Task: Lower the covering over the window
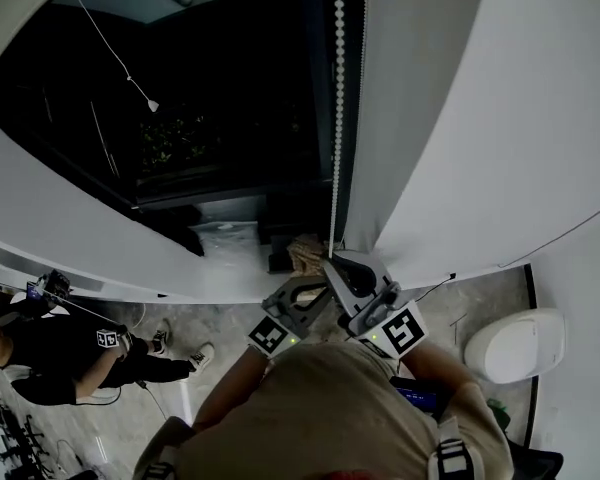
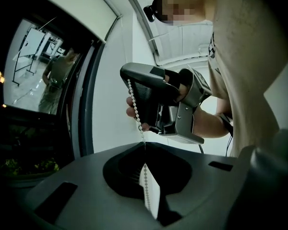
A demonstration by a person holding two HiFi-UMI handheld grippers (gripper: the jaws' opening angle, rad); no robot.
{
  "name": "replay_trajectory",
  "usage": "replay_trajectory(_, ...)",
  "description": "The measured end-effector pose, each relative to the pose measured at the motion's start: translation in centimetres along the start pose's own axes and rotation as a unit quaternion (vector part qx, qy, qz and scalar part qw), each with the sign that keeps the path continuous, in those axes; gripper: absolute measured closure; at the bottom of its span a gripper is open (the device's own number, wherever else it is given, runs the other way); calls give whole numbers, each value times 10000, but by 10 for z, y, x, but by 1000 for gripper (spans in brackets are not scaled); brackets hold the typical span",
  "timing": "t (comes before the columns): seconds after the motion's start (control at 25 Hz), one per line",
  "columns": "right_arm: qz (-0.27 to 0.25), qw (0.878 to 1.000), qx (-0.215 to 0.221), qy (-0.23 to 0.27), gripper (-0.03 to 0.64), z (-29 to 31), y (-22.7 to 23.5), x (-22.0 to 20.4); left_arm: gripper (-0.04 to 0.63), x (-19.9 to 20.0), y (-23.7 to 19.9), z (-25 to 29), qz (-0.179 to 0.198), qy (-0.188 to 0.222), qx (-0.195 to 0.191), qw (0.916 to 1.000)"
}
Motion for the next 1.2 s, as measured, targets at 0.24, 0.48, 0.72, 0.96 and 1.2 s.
replay_trajectory(0.24,230,9981,-22,-570,603,-11,7,-33,390,38,-29,-29,-1610,1239,-283,9787)
replay_trajectory(0.48,419,9942,162,-973,603,-26,-8,-68,402,115,-68,23,-735,1261,-287,9889)
replay_trajectory(0.72,315,9975,37,-635,603,-35,-2,-48,571,116,-57,33,-306,1085,-342,9930)
replay_trajectory(0.96,119,9997,-55,-205,483,-22,13,-7,571,66,-45,24,-287,496,-358,9977)
replay_trajectory(1.2,-330,9990,71,-277,594,2,2,-5,571,45,-16,13,-755,616,-476,9941)
Point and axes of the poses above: the fingertips, and each gripper's own axes: z forward along the fingers, y to its right, x out of its top, the point moved 4 cm from there along -z, backward along the fingers, and after that the axes turned 15 degrees about y, right-handed, at the moved point
